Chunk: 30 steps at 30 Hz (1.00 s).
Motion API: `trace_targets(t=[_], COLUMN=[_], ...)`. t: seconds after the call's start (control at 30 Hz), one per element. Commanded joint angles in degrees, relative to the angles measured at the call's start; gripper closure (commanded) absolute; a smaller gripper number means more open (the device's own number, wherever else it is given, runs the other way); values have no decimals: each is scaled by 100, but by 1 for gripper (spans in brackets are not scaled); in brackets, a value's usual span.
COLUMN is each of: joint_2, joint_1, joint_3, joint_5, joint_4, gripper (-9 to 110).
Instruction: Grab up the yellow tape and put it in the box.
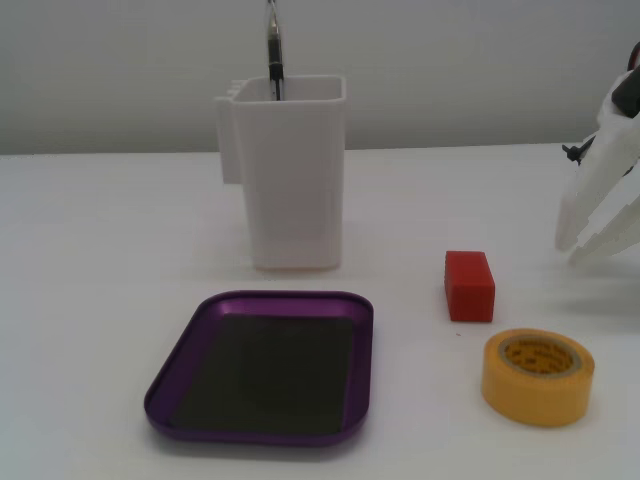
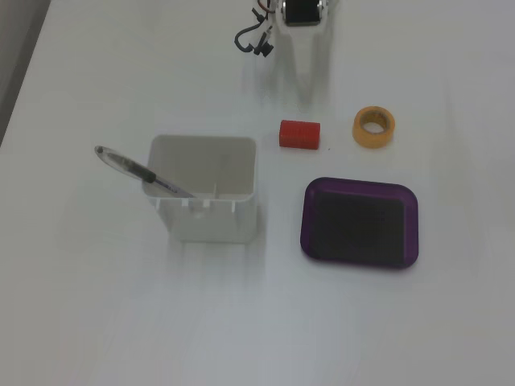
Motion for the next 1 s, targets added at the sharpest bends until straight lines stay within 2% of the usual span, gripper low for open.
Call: trace_targets(t=[0.0, 0.37, 0.67, 0.83, 0.97], joint_2=[422, 369, 272, -677, -1881], joint_1=[0, 53, 26, 18, 18], joint_3=[44, -53, -809, -940, -1696], joint_5=[0, 26, 26, 26, 0], joint_4=[-62, -132, -62, -79, -62], gripper=[102, 102, 102, 102, 102])
